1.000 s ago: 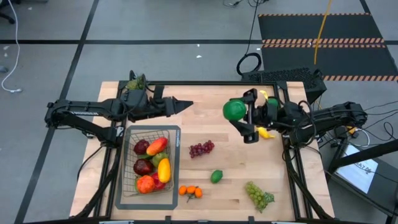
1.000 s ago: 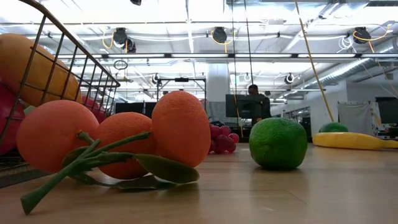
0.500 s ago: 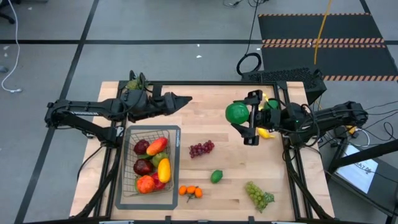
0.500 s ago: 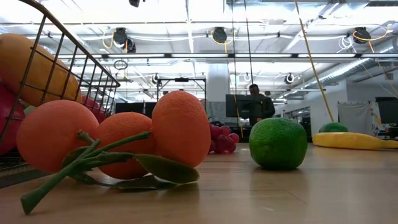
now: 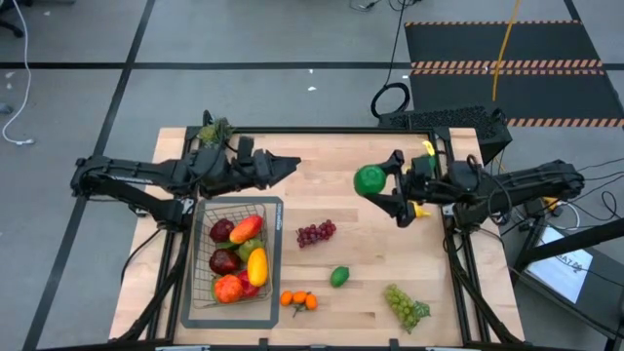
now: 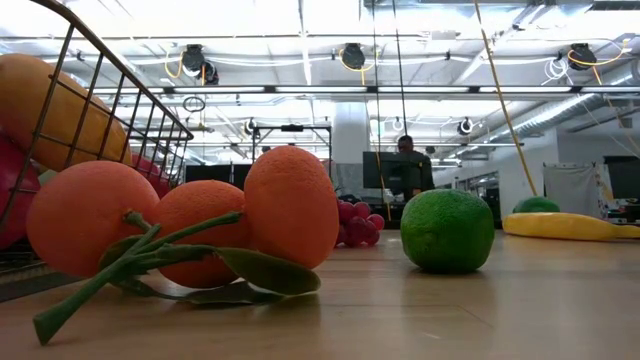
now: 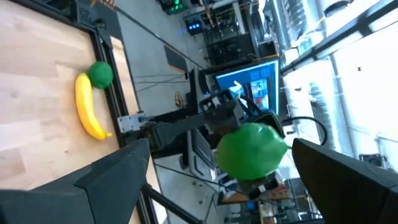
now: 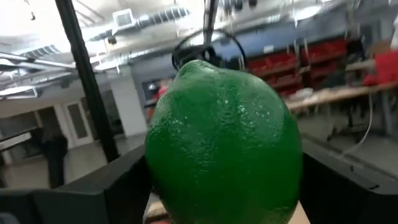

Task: Build produce basket
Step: Put the middle green lime into the wire basket

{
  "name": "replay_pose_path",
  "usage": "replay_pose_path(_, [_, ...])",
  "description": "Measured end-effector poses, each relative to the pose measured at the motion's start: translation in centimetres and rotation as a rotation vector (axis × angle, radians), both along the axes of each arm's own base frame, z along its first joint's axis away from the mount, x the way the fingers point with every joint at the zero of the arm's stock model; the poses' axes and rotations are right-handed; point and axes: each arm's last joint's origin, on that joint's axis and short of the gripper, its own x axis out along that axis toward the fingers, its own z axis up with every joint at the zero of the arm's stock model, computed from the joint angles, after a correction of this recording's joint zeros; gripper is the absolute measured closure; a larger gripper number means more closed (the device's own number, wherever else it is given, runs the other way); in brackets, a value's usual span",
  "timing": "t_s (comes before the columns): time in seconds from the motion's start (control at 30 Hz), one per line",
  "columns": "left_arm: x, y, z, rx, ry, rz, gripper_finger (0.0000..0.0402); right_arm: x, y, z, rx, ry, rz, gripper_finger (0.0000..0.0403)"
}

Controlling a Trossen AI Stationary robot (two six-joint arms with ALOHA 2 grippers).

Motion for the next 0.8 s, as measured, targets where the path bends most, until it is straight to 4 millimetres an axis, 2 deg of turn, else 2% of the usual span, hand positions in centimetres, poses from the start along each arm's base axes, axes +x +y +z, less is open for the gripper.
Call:
replay_pose_path(0.17, [1.4,-0.8,-0.8,-0.016,0.046,0.006,0.0009,-0.5,0.0,-0.7,0.102,0.099,0.026,0.0078])
replay_pose_path(0.33, [4.3,-1.2,-0.8,-0.013,0.064,-0.014,0.0009,-0.3,0.1,-2.0,0.147,0.231,0.025,0.0078])
replay_pose_path(0.53, [8.0,-0.9,-1.4,-0.052,0.187,-0.059,0.0009,-0.1,0.1,-4.0,0.219,0.412,0.009,0.0078])
replay_pose_path(0.7, [10.6,-0.3,-3.8,-0.098,0.37,-0.157,0.0009,0.0,0.0,-5.7,0.306,0.564,-0.023,0.0078])
replay_pose_path(0.8, [11.9,0.0,-5.1,-0.145,0.398,-0.218,0.0009,0.1,0.0,-6.6,0.342,0.642,-0.041,0.0078])
